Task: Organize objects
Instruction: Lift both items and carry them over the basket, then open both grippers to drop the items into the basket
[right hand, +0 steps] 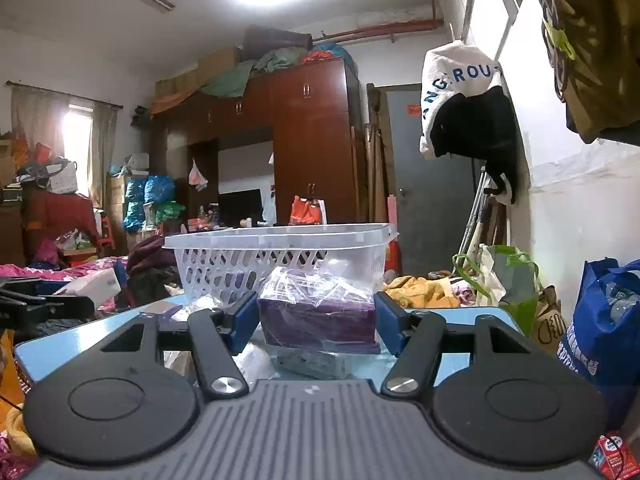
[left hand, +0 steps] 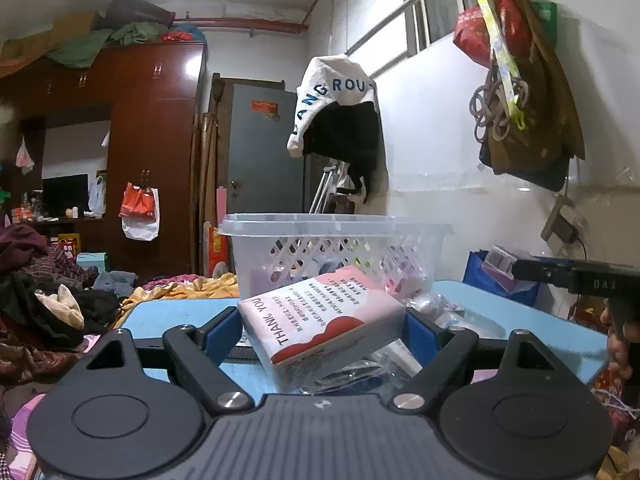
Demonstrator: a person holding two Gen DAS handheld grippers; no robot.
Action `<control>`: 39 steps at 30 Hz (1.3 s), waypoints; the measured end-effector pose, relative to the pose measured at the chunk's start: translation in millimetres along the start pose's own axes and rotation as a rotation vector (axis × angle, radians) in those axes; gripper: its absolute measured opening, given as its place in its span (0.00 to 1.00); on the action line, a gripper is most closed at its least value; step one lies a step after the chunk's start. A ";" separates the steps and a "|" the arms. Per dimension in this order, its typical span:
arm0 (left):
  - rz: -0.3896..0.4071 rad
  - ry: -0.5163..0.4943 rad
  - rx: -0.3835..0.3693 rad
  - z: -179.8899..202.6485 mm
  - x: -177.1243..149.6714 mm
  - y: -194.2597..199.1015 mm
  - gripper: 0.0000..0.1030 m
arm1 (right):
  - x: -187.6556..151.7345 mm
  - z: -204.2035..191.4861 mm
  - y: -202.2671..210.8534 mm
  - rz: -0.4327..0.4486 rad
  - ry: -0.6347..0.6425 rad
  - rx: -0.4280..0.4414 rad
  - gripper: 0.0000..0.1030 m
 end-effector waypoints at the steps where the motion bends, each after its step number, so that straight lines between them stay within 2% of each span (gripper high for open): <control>1: 0.002 0.006 0.002 -1.7 0.4 -0.3 0.85 | -0.5 -0.3 -0.5 0.000 -0.001 -0.001 0.63; 7: 0.020 0.028 0.001 -6.3 10.7 -4.1 0.85 | 1.7 -3.0 -2.4 0.005 0.004 0.000 0.63; 10: 0.066 0.030 -0.006 -4.6 36.2 -11.6 0.85 | 17.3 -8.1 -10.1 0.019 0.021 0.021 0.63; 13: 0.085 0.019 -0.002 -2.7 71.1 -35.5 0.85 | 44.1 -16.6 -31.3 0.037 0.035 0.052 0.63; 15: 0.045 0.012 0.005 -2.3 92.7 -64.0 0.85 | 63.3 -22.6 -54.6 0.040 0.054 0.060 0.63; 19: -0.065 0.026 0.044 -11.7 121.2 -129.3 0.85 | 82.1 -30.3 -108.0 -0.035 0.099 0.040 0.63; 22: -0.131 0.047 0.069 -21.6 124.2 -161.9 0.85 | 85.9 -31.4 -136.7 -0.067 0.112 0.041 0.63; 26: -0.216 0.100 0.059 -34.5 115.1 -199.4 0.86 | 80.7 -31.3 -161.6 -0.096 0.139 0.027 0.63; 27: -0.234 0.113 0.062 -37.4 112.5 -204.2 0.87 | 77.7 -31.9 -167.2 -0.110 0.156 0.020 0.65; 28: -0.251 0.126 0.069 -40.4 109.1 -208.3 0.89 | 74.3 -32.9 -166.5 -0.114 0.174 0.019 0.72; 29: -0.261 0.138 0.076 -43.7 106.6 -208.0 0.92 | 71.4 -33.9 -164.7 -0.115 0.185 0.022 0.77; 31: -0.252 0.133 0.065 -42.3 105.4 -194.1 0.95 | 65.6 -34.1 -144.8 -0.086 0.161 0.008 1.00; 33: -0.197 0.093 0.048 -33.5 103.8 -162.4 1.00 | 61.5 -32.0 -116.0 -0.050 0.106 0.001 1.00; 35: -0.139 0.060 0.016 -23.8 96.4 -125.9 1.00 | 49.3 -31.1 -80.8 -0.032 0.060 0.036 1.00; 39: -0.124 0.011 0.033 -13.1 54.8 -61.8 1.00 | 8.6 -41.7 -18.7 -0.047 0.081 0.077 1.00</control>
Point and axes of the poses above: each gripper's, at about its wrist camera, not at the fingertips, and y roughly against the way its jaws point, z to its right, x to its top, the point moved 5 cm from there along -y, roughly the way its jaws point, and after that the axes turned 3 degrees about y, right-handed, at the moved point
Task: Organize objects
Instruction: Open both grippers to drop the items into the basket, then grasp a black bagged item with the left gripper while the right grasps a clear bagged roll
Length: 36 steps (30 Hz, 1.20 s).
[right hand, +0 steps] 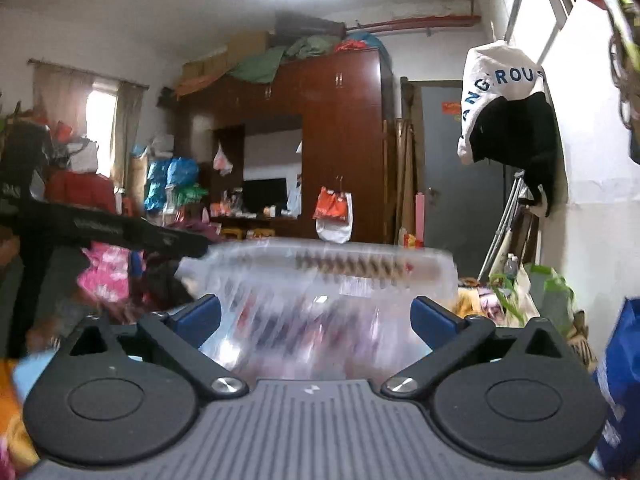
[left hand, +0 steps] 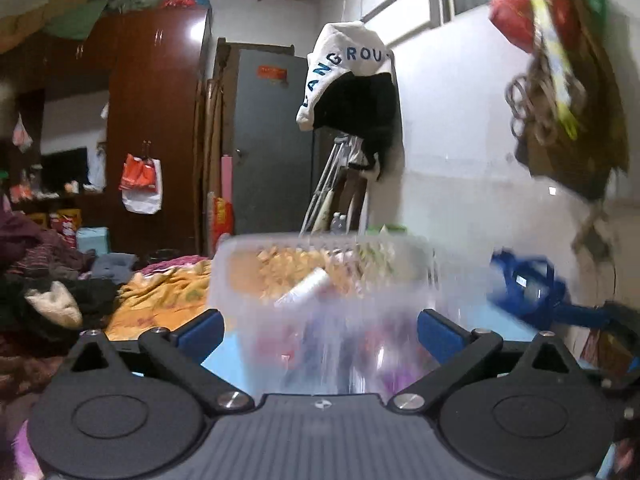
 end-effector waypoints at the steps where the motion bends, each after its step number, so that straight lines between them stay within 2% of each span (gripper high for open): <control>1: 0.000 0.005 0.003 0.1 -15.0 10.4 1.00 | -11.2 -4.3 9.6 -0.020 0.000 0.007 1.00; 3: -0.023 0.019 -0.003 -1.5 -41.1 24.7 1.00 | -26.0 -9.3 21.0 -0.049 -0.028 0.041 0.98; 5: -0.036 0.026 -0.020 -2.3 -60.0 30.2 1.00 | -31.9 -10.2 24.2 -0.065 -0.080 0.087 0.91; 7: -0.049 0.001 -0.037 0.4 -66.5 31.6 0.96 | -32.6 -11.9 19.9 -0.085 -0.079 0.108 0.88; 12: -0.088 -0.017 -0.047 1.5 -72.5 23.3 0.96 | -40.1 -6.0 4.1 -0.145 -0.102 0.084 0.70; 16: -0.131 -0.027 -0.044 2.2 -85.6 12.1 0.96 | -50.3 -8.7 -7.6 -0.208 -0.084 0.036 0.69; 17: -0.142 -0.024 -0.048 2.1 -87.0 8.2 0.96 | -52.1 -10.9 -6.1 -0.204 -0.086 0.035 0.67; 19: -0.152 -0.012 -0.051 3.6 -88.9 3.1 0.96 | -49.9 -12.2 -3.4 -0.193 -0.072 0.026 0.52; 21: -0.157 -0.023 -0.048 7.0 -90.1 0.8 0.95 | -51.2 -13.0 -0.1 -0.190 -0.060 0.021 0.52; 25: -0.166 -0.073 -0.024 16.0 -91.4 -1.5 0.87 | -52.2 -10.2 4.3 -0.178 -0.072 0.042 0.51; 28: -0.183 -0.090 -0.033 19.9 -94.2 -3.1 0.70 | -48.8 -8.0 5.0 -0.165 -0.073 0.039 0.51; 29: -0.190 -0.100 -0.033 21.4 -96.0 -2.8 0.59 | -48.1 -7.4 6.3 -0.160 -0.072 0.038 0.51; 30: -0.189 -0.102 -0.033 22.3 -96.9 -1.9 0.54 | -47.2 -6.3 8.1 -0.154 -0.072 0.035 0.51; 34: -0.148 -0.100 -0.026 22.3 -94.4 9.3 0.45 | -44.7 -3.2 13.2 -0.140 -0.061 0.031 0.51; 36: -0.129 -0.094 -0.024 22.0 -91.1 13.2 0.44 | -43.9 -2.1 15.7 -0.133 -0.055 0.029 0.51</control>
Point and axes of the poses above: each gripper's, at about its wrist camera, not at the fingertips, and y roughly against the way its jaws point, z to its right, x to its top, the point moved 5 cm from there along -y, roughly the way its jaws point, and after that the axes turned 3 degrees about y, right-handed, at the moved point
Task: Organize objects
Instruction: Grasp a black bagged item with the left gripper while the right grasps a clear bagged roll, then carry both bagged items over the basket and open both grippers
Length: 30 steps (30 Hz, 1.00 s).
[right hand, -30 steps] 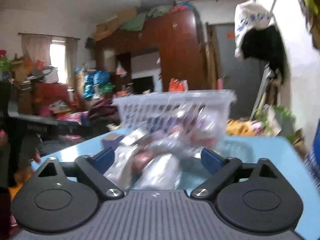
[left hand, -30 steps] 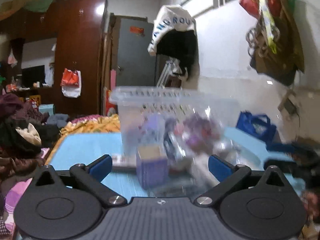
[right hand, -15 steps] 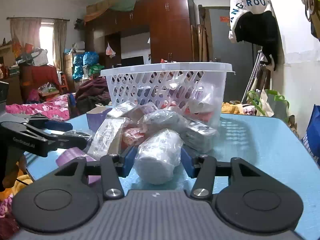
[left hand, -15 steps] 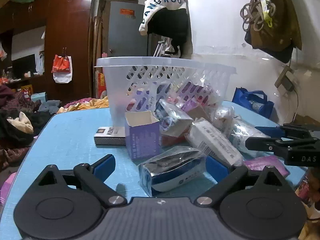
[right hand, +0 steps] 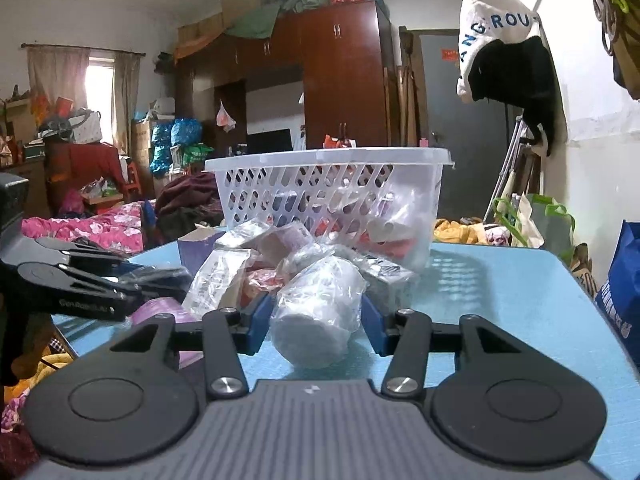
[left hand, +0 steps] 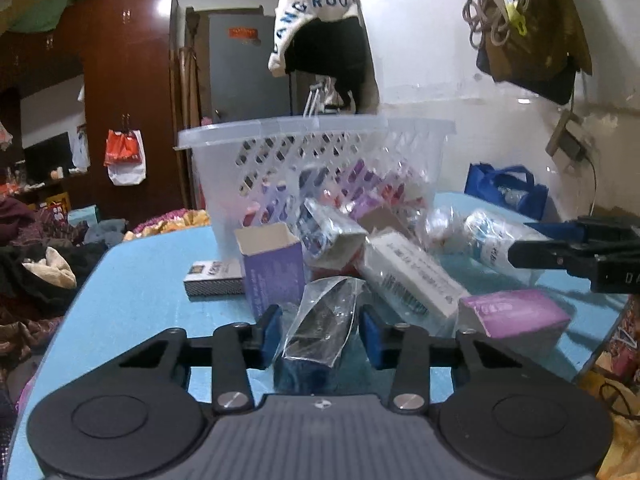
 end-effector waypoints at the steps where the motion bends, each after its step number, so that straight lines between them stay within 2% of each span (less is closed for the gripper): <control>1: 0.006 0.001 -0.002 -1.0 1.0 1.4 0.44 | 0.2 0.7 1.0 0.005 0.004 -0.002 0.51; 11: 0.089 0.016 0.020 -8.0 12.7 16.4 0.44 | 7.7 8.8 12.6 0.058 0.012 -0.019 0.50; 24: 0.148 0.057 0.021 -20.9 20.7 31.4 0.44 | 13.7 26.9 19.0 0.096 -0.029 -0.028 0.50; 30: 0.192 0.075 0.007 -20.9 34.2 39.0 0.44 | 24.7 26.5 24.6 0.128 -0.030 -0.027 0.49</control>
Point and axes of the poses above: each gripper's, at about its wrist camera, not at the fingertips, and y roughly against the way its jaws point, z to its right, x to its top, the point moved 5 cm from there along -y, roughly the way its jaws point, and after that the axes turned 3 degrees about y, right-handed, at the moved point
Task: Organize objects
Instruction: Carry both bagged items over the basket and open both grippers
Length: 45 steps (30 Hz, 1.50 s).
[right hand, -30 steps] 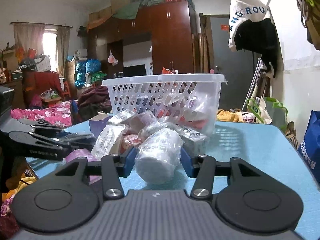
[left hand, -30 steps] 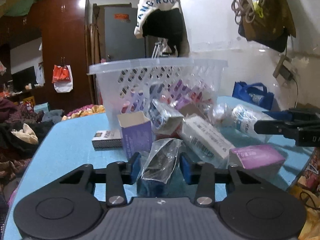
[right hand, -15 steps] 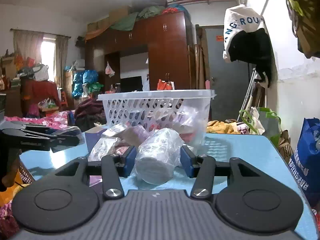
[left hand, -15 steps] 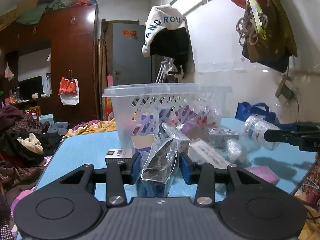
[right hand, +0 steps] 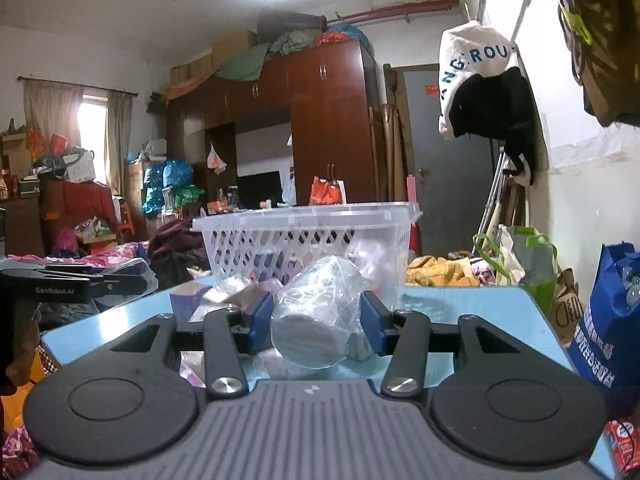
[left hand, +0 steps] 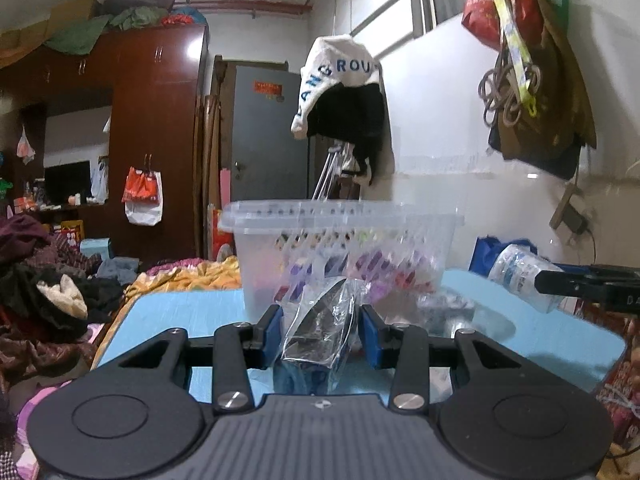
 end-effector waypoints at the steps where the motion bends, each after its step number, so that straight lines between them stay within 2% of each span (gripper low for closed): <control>1: 0.007 0.001 -0.003 0.4 4.9 -0.4 0.44 | 4.8 -0.4 -0.5 0.008 0.003 -0.002 0.49; 3: 0.027 -0.001 -0.013 -0.2 21.9 -3.3 0.44 | 18.5 -1.9 -4.0 0.025 0.015 -0.002 0.49; 6: 0.067 -0.008 0.018 -4.5 57.5 -15.3 0.44 | 43.7 -3.8 -15.5 0.045 0.027 0.017 0.49; 9: 0.065 0.010 0.021 -10.1 96.7 -41.3 0.44 | 76.6 -5.5 -39.4 0.058 0.048 0.013 0.49; 12: 0.014 0.048 -0.005 -15.9 127.5 -79.9 0.44 | 97.5 -7.1 -69.7 0.043 0.054 0.024 0.49; 14: -0.021 0.068 0.009 -20.8 137.5 -107.1 0.44 | 105.7 -8.4 -93.6 0.023 0.077 0.008 0.49; 16: -0.063 0.083 0.023 -25.5 137.9 -131.3 0.44 | 108.2 -7.9 -117.2 -0.006 0.098 -0.003 0.49; 18: -0.080 0.099 0.023 -30.4 135.0 -150.9 0.50 | 105.3 -6.0 -138.7 -0.031 0.106 -0.007 0.49; 19: -0.087 0.092 0.031 -32.5 131.4 -159.3 0.56 | 102.0 -6.2 -145.1 -0.038 0.114 -0.001 0.52; 20: -0.096 0.087 0.046 -34.6 126.8 -167.5 0.70 | 97.8 -6.5 -153.2 -0.053 0.126 0.000 0.55; 21: -0.104 0.095 0.060 -37.8 122.0 -171.4 0.74 | 94.0 -7.0 -156.4 -0.065 0.135 -0.013 0.65; 22: -0.112 0.119 0.062 -41.6 116.4 -173.0 0.74 | 90.1 -6.5 -156.1 -0.065 0.136 -0.032 0.83; 24: -0.110 0.130 0.035 -43.8 110.1 -165.3 0.74 | 83.3 -6.8 -141.9 -0.038 0.125 -0.010 1.00; 26: -0.098 0.110 0.049 -42.8 106.3 -152.9 0.74 | 77.3 -4.3 -122.1 -0.021 0.092 0.017 1.00; 30: -0.069 0.084 0.038 -35.2 103.8 -131.7 0.82 | 66.6 -2.2 -91.6 -0.005 0.056 0.029 1.00; 34: -0.024 0.073 0.055 -29.1 99.8 -117.1 0.82 | 55.1 -0.6 -86.7 -0.036 0.034 -0.024 1.00; 36: -0.019 0.071 0.029 -24.4 90.7 -101.0 0.82 | 45.8 -0.1 -79.8 -0.052 0.012 -0.043 1.00; 38: -0.008 0.080 0.001 -16.6 75.1 -76.7 0.84 | 34.8 0.9 -68.9 -0.070 -0.018 -0.046 1.00; 42: -0.036 0.085 -0.024 11.9 27.5 -30.6 0.86 | 9.2 -1.0 -42.0 -0.091 -0.031 -0.049 1.00; 45: -0.062 -0.015 -0.073 50.9 -11.8 -0.3 0.86 | -7.5 -1.6 -30.7 -0.090 -0.026 -0.029 1.00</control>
Point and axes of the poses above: each gripper's, at about its wrist camera, not at the fingertips, and y roughly against the way its jaws point, z to its right, x to its top, the point moved 5 cm from there along -y, roughly the way its jaws point, and after that the axes turned 3 degrees about y, right-handed, at the moved point
